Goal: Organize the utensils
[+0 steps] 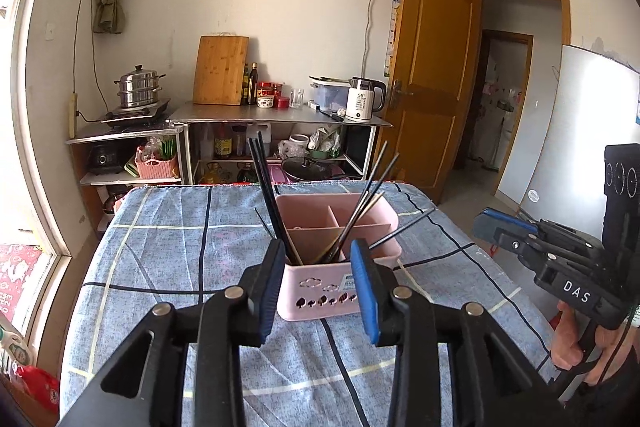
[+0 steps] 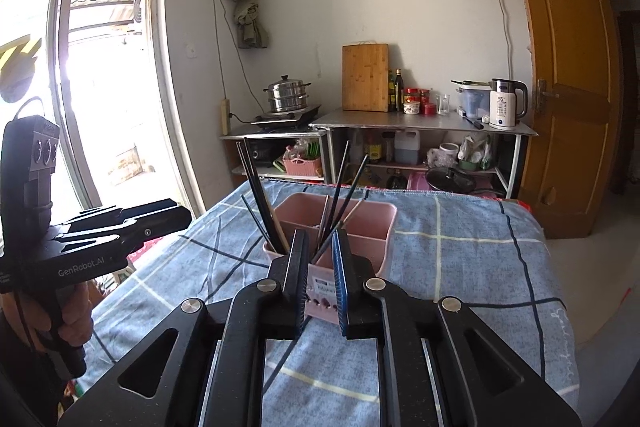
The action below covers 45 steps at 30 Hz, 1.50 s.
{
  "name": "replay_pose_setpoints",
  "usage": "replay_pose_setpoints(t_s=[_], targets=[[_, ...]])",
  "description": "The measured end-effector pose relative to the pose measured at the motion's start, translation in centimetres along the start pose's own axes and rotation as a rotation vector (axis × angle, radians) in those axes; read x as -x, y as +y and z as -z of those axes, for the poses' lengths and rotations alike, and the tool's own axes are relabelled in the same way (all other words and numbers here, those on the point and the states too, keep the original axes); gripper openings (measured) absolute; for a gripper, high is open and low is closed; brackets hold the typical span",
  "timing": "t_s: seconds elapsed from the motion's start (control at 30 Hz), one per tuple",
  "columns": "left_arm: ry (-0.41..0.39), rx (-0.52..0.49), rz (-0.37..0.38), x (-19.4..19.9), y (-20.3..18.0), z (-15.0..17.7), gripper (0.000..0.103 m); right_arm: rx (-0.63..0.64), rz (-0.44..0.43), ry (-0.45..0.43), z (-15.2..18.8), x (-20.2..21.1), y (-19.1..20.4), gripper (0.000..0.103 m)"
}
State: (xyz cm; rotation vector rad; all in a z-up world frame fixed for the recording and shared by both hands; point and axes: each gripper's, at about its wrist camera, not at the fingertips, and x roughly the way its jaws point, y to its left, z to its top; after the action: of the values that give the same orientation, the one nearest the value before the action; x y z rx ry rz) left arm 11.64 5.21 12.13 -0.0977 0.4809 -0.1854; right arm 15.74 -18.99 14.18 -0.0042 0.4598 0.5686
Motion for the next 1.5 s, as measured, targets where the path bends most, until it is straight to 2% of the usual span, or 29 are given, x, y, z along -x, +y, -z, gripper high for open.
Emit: replay_pose_setpoints(t_s=[0.3,0.5,0.83,1.5], targets=[[-0.013,-0.01,0.002,2.6,-2.6,4.5,0.043,0.003,0.028,-0.004,4.4,3.6,1.0,0.015],[-0.024,-0.005,-0.015,3.7,-3.6,6.9,0.044,-0.01,0.039,0.003,7.2,5.2,1.6,0.027],[-0.028,0.013,-0.031,5.4,-4.0,9.8,0.044,-0.014,0.059,0.02,10.0,6.3,2.5,0.028],[-0.002,0.006,-0.029,4.8,-4.7,11.5,0.044,-0.006,0.081,0.047,11.3,5.8,2.7,0.028]])
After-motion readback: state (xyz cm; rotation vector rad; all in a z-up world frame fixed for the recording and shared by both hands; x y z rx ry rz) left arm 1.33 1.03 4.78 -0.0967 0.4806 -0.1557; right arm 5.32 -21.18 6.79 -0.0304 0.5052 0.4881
